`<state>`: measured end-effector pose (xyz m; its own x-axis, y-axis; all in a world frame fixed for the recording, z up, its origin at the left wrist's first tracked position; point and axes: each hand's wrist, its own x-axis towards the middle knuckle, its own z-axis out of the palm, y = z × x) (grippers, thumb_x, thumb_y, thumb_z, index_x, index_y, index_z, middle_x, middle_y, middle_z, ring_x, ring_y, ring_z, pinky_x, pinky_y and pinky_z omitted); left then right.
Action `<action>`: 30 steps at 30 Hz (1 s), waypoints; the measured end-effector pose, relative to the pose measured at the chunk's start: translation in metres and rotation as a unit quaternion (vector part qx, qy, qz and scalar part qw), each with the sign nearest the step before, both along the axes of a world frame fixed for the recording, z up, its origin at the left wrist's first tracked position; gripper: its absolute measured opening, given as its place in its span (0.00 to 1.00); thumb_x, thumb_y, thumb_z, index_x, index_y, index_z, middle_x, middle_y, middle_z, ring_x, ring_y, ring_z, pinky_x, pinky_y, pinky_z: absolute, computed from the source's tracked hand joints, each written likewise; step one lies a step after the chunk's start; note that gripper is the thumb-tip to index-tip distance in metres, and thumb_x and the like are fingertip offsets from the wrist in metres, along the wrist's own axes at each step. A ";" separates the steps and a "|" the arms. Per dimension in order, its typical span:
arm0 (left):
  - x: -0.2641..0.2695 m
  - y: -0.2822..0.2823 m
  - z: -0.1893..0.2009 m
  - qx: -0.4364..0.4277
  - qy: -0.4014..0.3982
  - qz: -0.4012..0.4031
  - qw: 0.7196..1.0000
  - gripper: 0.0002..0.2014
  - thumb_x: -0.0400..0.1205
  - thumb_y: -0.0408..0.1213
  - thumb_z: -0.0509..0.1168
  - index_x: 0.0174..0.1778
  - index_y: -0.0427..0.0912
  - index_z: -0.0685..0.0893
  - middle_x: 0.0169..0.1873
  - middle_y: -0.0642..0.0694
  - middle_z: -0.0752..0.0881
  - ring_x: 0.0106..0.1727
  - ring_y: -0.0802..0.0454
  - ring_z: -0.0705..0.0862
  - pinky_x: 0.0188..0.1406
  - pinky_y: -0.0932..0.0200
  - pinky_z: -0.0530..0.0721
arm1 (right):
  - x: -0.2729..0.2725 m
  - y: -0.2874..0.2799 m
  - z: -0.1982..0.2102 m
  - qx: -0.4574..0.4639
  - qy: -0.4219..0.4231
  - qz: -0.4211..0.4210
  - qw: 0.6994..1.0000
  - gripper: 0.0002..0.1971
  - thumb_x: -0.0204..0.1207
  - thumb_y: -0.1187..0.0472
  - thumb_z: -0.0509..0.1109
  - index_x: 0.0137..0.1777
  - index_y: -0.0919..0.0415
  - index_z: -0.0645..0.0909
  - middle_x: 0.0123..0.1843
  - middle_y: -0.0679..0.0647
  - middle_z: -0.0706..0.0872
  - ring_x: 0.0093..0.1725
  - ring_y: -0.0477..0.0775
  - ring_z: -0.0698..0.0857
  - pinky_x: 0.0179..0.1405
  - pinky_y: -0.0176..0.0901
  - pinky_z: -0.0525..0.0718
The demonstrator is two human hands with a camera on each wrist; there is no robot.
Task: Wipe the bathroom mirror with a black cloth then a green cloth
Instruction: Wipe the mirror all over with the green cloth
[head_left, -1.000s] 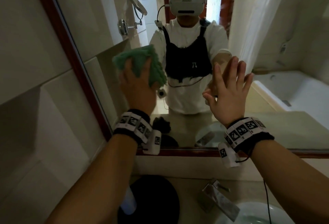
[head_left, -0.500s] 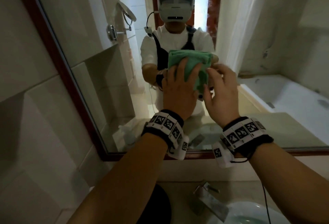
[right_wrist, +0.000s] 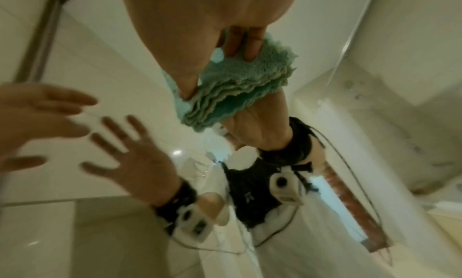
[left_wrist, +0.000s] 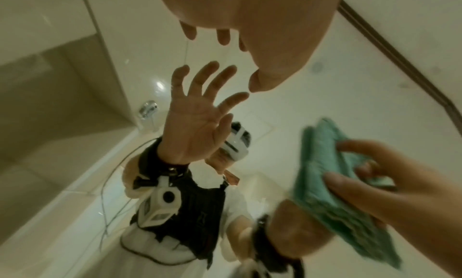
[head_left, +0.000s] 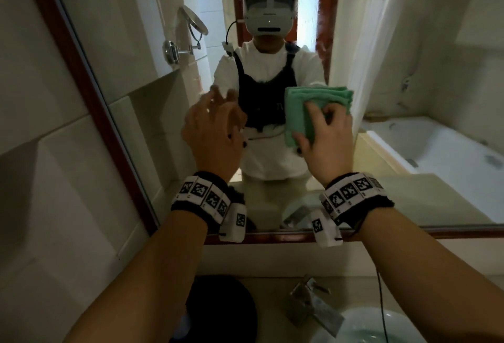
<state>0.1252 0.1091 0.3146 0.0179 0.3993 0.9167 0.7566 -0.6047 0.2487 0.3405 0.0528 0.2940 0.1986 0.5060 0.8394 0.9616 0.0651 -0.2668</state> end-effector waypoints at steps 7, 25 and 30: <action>-0.010 0.016 -0.006 -0.098 0.009 0.093 0.991 0.37 0.70 0.45 0.79 0.75 0.58 0.72 0.81 0.43 0.64 0.79 0.37 0.66 0.69 0.30 0.74 | 0.087 -0.028 -0.004 0.007 0.128 -0.077 0.989 0.36 0.74 0.49 0.76 0.79 0.53 0.67 0.71 0.67 0.68 0.67 0.69 0.72 0.65 0.61 0.79; -0.006 0.014 -0.008 -0.104 0.014 0.085 0.991 0.39 0.73 0.45 0.78 0.79 0.55 0.69 0.83 0.41 0.61 0.81 0.35 0.62 0.72 0.31 0.70 | -0.074 0.031 0.010 -0.075 -0.139 0.001 0.987 0.39 0.72 0.45 0.74 0.83 0.41 0.64 0.62 0.66 0.76 0.57 0.69 0.77 0.55 0.64 0.80; -0.010 0.016 -0.010 -0.085 0.023 0.079 0.993 0.39 0.73 0.48 0.77 0.80 0.54 0.69 0.82 0.40 0.62 0.80 0.37 0.63 0.70 0.35 0.74 | -0.051 0.025 0.005 -0.057 -0.147 0.016 0.987 0.39 0.71 0.45 0.76 0.83 0.43 0.67 0.60 0.63 0.77 0.55 0.66 0.77 0.56 0.60 0.79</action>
<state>0.1151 0.1247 0.3051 -0.0179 0.5499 0.8350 0.8513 -0.4296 0.3012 0.2892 0.0782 0.2989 -0.0624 0.6026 0.7956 0.9965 0.0817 0.0163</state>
